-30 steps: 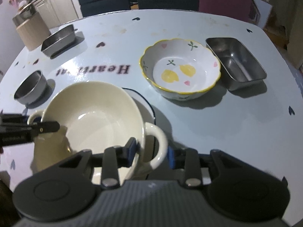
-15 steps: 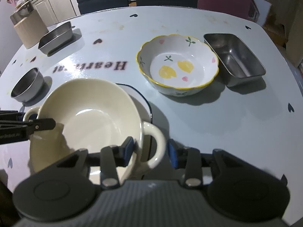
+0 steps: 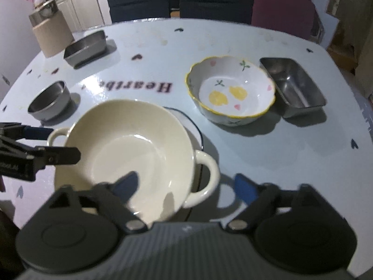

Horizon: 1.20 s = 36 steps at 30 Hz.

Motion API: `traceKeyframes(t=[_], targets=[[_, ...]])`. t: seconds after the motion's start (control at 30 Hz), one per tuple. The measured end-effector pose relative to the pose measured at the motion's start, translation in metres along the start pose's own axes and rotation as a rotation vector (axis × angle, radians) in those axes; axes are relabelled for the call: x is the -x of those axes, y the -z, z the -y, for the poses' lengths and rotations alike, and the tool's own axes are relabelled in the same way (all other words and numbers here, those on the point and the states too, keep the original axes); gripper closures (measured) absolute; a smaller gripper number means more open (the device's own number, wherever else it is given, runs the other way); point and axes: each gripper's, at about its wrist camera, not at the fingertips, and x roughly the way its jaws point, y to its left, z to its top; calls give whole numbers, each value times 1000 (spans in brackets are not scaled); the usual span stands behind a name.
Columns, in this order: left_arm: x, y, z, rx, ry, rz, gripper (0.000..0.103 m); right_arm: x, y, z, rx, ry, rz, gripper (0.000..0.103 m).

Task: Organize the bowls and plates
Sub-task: 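Lower the cream bowl onto the table and open both grippers, then move both grippers to the yellow-rimmed floral bowl and close on its rim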

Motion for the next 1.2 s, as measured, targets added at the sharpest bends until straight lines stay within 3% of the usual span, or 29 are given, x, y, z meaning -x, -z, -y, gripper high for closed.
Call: traceKeyframes(t=[0.2,0.37,0.57,0.7,0.8,0.9,1.0,1.07,1.2], targets=[[26,-12,16,-25,-2,89,0,38,-5,18,-97,14,156,1],[27,-45,33,-48,-8,133,0,56,-17,47,-216,49,271,1],[2,-95,56,-127,2,153,0,39,-38,84,-328,98,260,1],[-30,-120,62,-141,20,135,0,21,-49,112,-414,78,234,2],[-59,-134,62,-124,41,100,6,3,-54,125,-476,63,216,16],[-89,-142,58,-90,60,54,22,-21,-58,134,-542,40,150,32],[-117,-147,56,-80,59,10,32,-45,-60,141,-592,3,88,40],[-136,-148,56,-79,70,-21,43,-58,-62,141,-603,10,60,50],[-165,-147,58,-84,81,-65,51,-73,-67,135,-595,3,36,65]])
